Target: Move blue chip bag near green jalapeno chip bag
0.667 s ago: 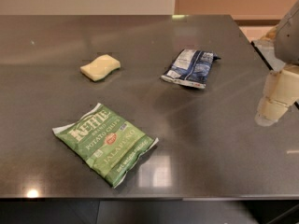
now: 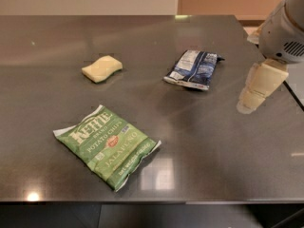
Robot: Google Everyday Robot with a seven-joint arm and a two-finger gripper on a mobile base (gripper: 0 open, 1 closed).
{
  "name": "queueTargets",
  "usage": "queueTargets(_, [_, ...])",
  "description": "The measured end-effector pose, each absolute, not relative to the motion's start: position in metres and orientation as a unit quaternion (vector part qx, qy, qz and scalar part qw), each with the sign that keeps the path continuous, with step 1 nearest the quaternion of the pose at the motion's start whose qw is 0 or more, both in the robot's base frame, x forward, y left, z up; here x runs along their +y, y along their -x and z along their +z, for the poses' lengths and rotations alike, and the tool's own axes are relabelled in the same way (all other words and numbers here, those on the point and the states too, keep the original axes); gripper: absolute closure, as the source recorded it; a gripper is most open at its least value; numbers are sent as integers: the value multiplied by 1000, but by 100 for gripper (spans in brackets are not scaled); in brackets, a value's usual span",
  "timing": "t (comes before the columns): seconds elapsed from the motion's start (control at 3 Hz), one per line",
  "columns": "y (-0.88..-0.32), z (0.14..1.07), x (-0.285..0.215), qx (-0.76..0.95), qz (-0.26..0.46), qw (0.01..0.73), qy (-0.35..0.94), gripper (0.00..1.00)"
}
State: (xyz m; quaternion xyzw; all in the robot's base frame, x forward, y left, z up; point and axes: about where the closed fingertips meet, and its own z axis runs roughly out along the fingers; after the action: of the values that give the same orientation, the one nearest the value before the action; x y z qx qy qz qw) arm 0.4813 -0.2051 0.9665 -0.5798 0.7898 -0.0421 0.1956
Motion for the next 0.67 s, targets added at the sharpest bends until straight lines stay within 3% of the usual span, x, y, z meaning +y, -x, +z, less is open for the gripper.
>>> queueTargets(0.67, [-572, 932, -194, 830, -39, 217, 512, 0])
